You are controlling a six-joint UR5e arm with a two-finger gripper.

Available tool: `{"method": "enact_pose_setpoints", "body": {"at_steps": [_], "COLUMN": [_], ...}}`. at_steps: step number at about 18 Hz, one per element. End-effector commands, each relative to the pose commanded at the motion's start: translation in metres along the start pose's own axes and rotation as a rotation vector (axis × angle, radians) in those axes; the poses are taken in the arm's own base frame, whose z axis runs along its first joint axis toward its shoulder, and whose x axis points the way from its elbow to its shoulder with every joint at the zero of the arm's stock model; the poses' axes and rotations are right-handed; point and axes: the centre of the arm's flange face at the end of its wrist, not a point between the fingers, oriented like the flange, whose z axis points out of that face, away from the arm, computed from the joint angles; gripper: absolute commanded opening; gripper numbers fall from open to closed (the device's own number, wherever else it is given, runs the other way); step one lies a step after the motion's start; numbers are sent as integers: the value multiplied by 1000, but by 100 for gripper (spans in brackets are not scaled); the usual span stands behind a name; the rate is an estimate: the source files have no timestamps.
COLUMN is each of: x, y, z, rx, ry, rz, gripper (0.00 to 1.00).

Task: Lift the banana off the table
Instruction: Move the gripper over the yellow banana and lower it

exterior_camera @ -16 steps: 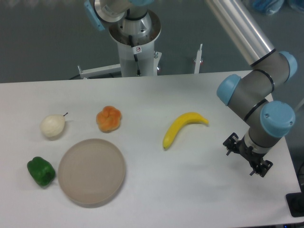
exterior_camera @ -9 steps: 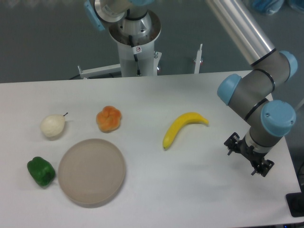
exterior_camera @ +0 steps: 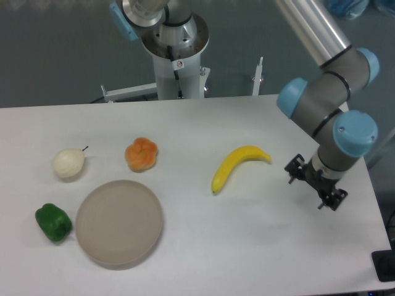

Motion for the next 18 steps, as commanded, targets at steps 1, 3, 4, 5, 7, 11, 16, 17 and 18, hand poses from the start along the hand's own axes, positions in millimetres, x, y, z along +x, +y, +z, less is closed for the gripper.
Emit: {"method": "enact_pose_setpoints", "body": {"at_steps": [1,3,4,5,7,11,16,17,18], "x": [11,37,50,65,81,101,116,119,121], "y": [-2,-5,-6,-11,-16,-27,-49,-53,-60], "z": [4,20,30,44,51,39,47,47,47], "rx": [0,2,2,2,2,5,-1,-1,-2], "ry": [-7,-29,-30,-25,-5,-11,4,4,4], "rz": [2,0,1,9,15,-21,-74,-84,-92], "gripper": [100,100,100,100,100,100,100,100,100]}}
